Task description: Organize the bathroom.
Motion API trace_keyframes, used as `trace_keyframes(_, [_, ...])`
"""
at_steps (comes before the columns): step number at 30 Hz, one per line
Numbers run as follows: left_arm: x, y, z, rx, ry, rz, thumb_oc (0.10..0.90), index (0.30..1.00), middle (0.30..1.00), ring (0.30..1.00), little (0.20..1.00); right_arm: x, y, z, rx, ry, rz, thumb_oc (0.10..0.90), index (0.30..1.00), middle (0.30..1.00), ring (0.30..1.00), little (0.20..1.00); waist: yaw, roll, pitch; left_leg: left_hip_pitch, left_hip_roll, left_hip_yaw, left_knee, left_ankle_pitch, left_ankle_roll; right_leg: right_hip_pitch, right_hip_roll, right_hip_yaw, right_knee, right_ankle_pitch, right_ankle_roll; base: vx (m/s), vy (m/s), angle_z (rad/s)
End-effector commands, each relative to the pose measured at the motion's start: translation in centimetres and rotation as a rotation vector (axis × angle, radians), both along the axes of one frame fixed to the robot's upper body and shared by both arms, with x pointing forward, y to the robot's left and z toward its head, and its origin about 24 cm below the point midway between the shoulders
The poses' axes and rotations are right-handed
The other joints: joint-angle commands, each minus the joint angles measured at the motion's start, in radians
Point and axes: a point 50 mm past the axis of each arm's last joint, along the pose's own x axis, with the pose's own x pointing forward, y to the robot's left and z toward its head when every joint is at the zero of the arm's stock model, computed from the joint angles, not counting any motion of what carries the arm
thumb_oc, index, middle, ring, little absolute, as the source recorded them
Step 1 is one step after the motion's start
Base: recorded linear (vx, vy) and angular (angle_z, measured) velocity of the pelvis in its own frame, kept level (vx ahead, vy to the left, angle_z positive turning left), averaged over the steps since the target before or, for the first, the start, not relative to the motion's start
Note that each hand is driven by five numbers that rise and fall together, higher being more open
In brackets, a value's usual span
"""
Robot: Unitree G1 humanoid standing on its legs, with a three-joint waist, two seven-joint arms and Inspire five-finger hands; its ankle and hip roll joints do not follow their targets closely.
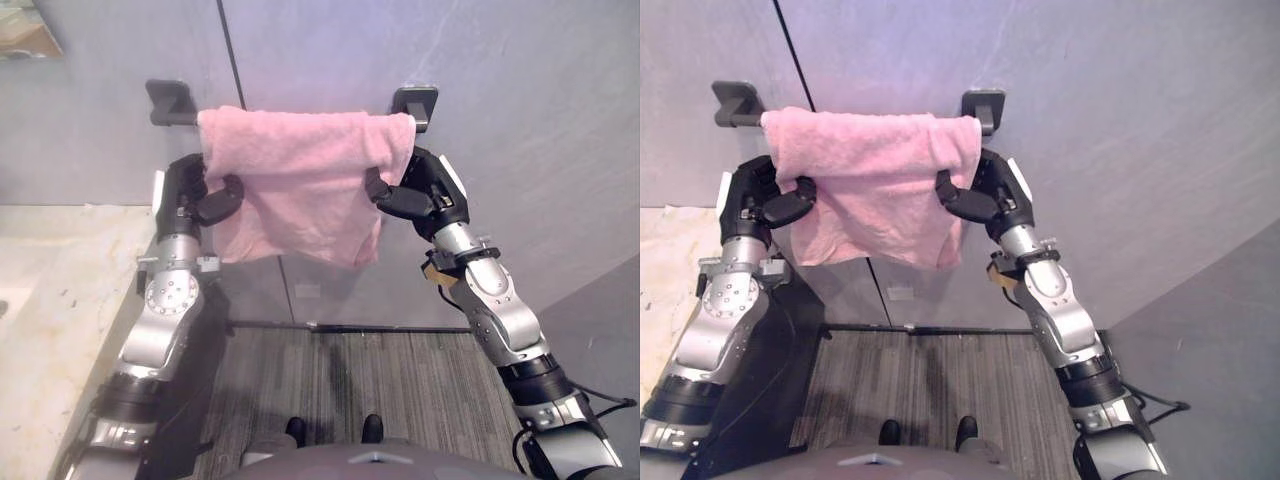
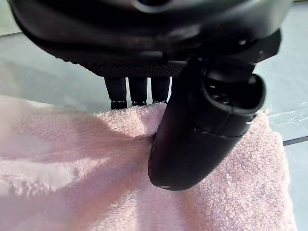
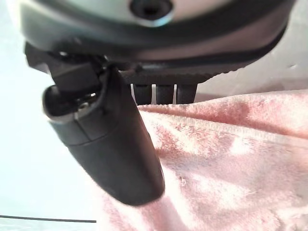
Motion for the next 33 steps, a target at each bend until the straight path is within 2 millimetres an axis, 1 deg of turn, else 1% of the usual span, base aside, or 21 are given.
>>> trace_keyframes(1, [0.5,-0.1,2.3,-0.001,-0.128,-0.027,0.800,0.900,0.900,0.900,0.900,-0.6,0.0,3.3,0.029,-0.196,-0.006,0.800,0.900,0.900,0.900,0.900,-0.019,-0.009,-0.088,0.006,-0.011,0.075,0.000,-0.042,0.021,0.053,0.008,-0.012,-0.005,-0.059,0.024,0.00,0.000,0.00])
trace_keyframes(3, [0.4,-0.5,1.5,-0.047,-0.092,-0.039,0.800,0.900,0.900,0.900,0.900,-0.7,0.0,2.7,0.027,-0.172,-0.014,0.800,0.900,0.900,0.900,0.900,-0.019,-0.011,-0.087,0.006,-0.013,0.073,0.000,-0.041,0.022,0.053,0.008,-0.011,-0.005,-0.057,0.025,-0.04,-0.007,-0.03])
trace_keyframes(4, [0.2,-0.6,0.8,-0.049,-0.074,-0.039,0.800,0.900,0.900,0.900,0.900,-0.8,-0.2,2.1,0.022,-0.153,-0.019,0.800,0.900,0.900,0.900,0.900,-0.020,-0.013,-0.085,0.007,-0.012,0.076,0.000,-0.042,0.023,0.052,0.008,-0.011,-0.005,-0.055,0.026,-0.03,-0.004,-0.02])
trace_keyframes(8, [-0.3,-0.7,-0.2,-0.052,-0.045,-0.037,0.800,0.900,0.900,0.900,0.900,-1.3,-0.8,1.0,0.013,-0.116,-0.044,0.800,0.900,0.900,0.900,0.900,-0.021,-0.014,-0.082,0.004,-0.011,0.081,0.000,-0.040,0.025,0.048,0.008,-0.008,-0.005,-0.052,0.027,-0.03,0.003,-0.03])
trace_keyframes(9, [-0.5,-0.6,-0.6,-0.039,-0.036,-0.020,0.800,0.900,0.900,0.900,0.900,-1.5,-1.1,0.4,0.015,-0.101,-0.062,0.800,0.900,0.900,0.900,0.900,-0.023,-0.015,-0.080,0.003,-0.012,0.082,0.000,-0.038,0.026,0.046,0.009,-0.007,-0.005,-0.050,0.027,-0.03,0.007,-0.03])
trace_keyframes(12, [-0.7,-0.4,-1.2,-0.061,-0.012,-0.012,0.800,0.900,0.900,0.900,0.900,-1.8,-1.6,-0.1,0.013,-0.087,-0.087,0.800,0.900,0.900,0.900,0.900,-0.024,-0.016,-0.077,0.001,-0.013,0.083,0.000,-0.037,0.026,0.043,0.008,-0.005,-0.005,-0.048,0.028,-0.03,0.005,-0.01])
trace_keyframes(13, [-1.0,-0.1,-2.0,-0.068,0.027,0.001,0.800,0.900,0.900,0.900,0.900,-2.1,-2.0,-0.9,0.012,-0.061,-0.122,0.800,0.900,0.900,0.900,0.900,-0.025,-0.016,-0.072,-0.001,-0.013,0.087,0.000,-0.036,0.027,0.040,0.008,-0.005,-0.005,-0.045,0.030,-0.06,0.009,-0.01])
trace_keyframes(16, [-1.6,-0.1,-3.3,-0.075,0.089,0.004,0.800,0.900,0.900,0.900,0.900,-2.6,-2.4,-2.0,0.011,-0.022,-0.178,0.800,0.900,0.900,0.900,0.900,-0.029,-0.017,-0.067,-0.004,-0.012,0.090,0.000,-0.035,0.027,0.035,0.007,-0.003,-0.005,-0.042,0.032,-0.08,0.005,-0.02])
trace_keyframes(20, [-3.2,0.0,-6.6,-0.113,0.228,-0.005,0.800,0.900,0.900,0.900,0.900,-3.9,-3.2,-4.7,-0.016,0.063,-0.258,0.800,0.900,0.900,0.900,0.900,-0.039,-0.021,-0.054,-0.007,-0.012,0.095,0.000,-0.033,0.029,0.028,0.008,0.004,-0.005,-0.034,0.034,-0.08,-0.002,-0.05])
trace_keyframes(21, [-3.8,-0.1,-7.2,-0.086,0.233,-0.001,0.800,0.900,0.900,0.900,0.900,-4.4,-3.5,-5.5,-0.026,0.076,-0.288,0.800,0.900,0.900,0.900,0.900,-0.040,-0.024,-0.051,-0.007,-0.013,0.097,0.000,-0.034,0.029,0.027,0.008,0.004,-0.005,-0.034,0.035,-0.06,-0.007,-0.02])
trace_keyframes(23, [-4.6,-0.3,-8.3,-0.094,0.266,-0.025,0.800,0.900,0.900,0.900,0.900,-5.0,-4.2,-6.7,-0.030,0.100,-0.335,0.800,0.900,0.900,0.900,0.900,-0.040,-0.028,-0.048,-0.007,-0.014,0.101,0.000,-0.035,0.031,0.026,0.008,0.006,-0.005,-0.031,0.037,-0.07,-0.009,-0.01])
trace_keyframes(25, [-5.1,-0.6,-8.8,-0.066,0.272,-0.046,0.800,0.900,0.900,0.900,0.900,-5.5,-4.6,-7.3,-0.045,0.094,-0.386,0.800,0.900,0.900,0.900,0.900,-0.040,-0.030,-0.046,-0.009,-0.015,0.100,0.000,-0.034,0.033,0.024,0.008,0.006,-0.005,-0.029,0.038,-0.07,-0.001,-0.02])
trace_keyframes(26, [-5.5,-0.9,-9.3,-0.055,0.287,-0.066,0.800,0.900,0.900,0.900,0.900,-5.8,-5.0,-7.8,-0.032,0.103,-0.414,0.800,0.900,0.900,0.900,0.900,-0.039,-0.032,-0.042,-0.009,-0.015,0.103,0.000,-0.034,0.035,0.024,0.008,0.005,-0.005,-0.027,0.039,-0.07,0.008,-0.02])
trace_keyframes(27, [-5.8,-1.1,-9.9,-0.068,0.307,-0.081,0.800,0.900,0.900,0.900,0.900,-6.0,-5.1,-8.2,-0.049,0.097,-0.445,0.800,0.900,0.900,0.900,0.900,-0.039,-0.032,-0.040,-0.010,-0.016,0.104,0.000,-0.033,0.036,0.023,0.009,0.007,-0.005,-0.024,0.040,-0.10,0.009,-0.02])
trace_keyframes(29, [-6.2,-1.6,-11.0,-0.032,0.355,-0.131,0.800,0.900,0.900,0.900,0.900,-6.5,-5.2,-9.3,-0.078,0.106,-0.487,0.800,0.900,0.900,0.900,0.900,-0.038,-0.034,-0.035,-0.012,-0.018,0.103,0.000,-0.033,0.038,0.020,0.008,0.007,-0.005,-0.021,0.043,-0.11,0.009,-0.02])
trace_keyframes(31, [-6.7,-2.0,-12.6,-0.002,0.430,-0.197,0.800,0.900,0.900,0.900,0.900,-6.9,-5.3,-10.9,-0.127,0.142,-0.517,0.800,0.900,0.900,0.900,0.900,-0.036,-0.036,-0.030,-0.017,-0.020,0.103,0.000,-0.032,0.038,0.016,0.006,0.004,-0.005,-0.017,0.049,-0.10,0.011,0.00])
trace_keyframes(32, [-6.8,-2.1,-12.8,0.015,0.439,-0.208,0.800,0.900,0.900,0.900,0.900,-7.0,-5.4,-11.2,-0.138,0.156,-0.519,0.800,0.900,0.900,0.900,0.900,-0.035,-0.036,-0.029,-0.017,-0.020,0.103,0.000,-0.032,0.038,0.016,0.006,0.003,-0.005,-0.017,0.050,-0.09,0.017,-0.01])
trace_keyframes(33, [-7.2,-2.3,-14.1,0.055,0.511,-0.264,0.800,0.900,0.900,0.900,0.900,-7.4,-5.6,-12.8,-0.174,0.219,-0.525,0.800,0.900,0.900,0.900,0.900,-0.036,-0.036,-0.026,-0.021,-0.021,0.102,0.000,-0.029,0.038,0.012,0.005,0.001,-0.005,-0.013,0.054,-0.07,0.018,-0.03])
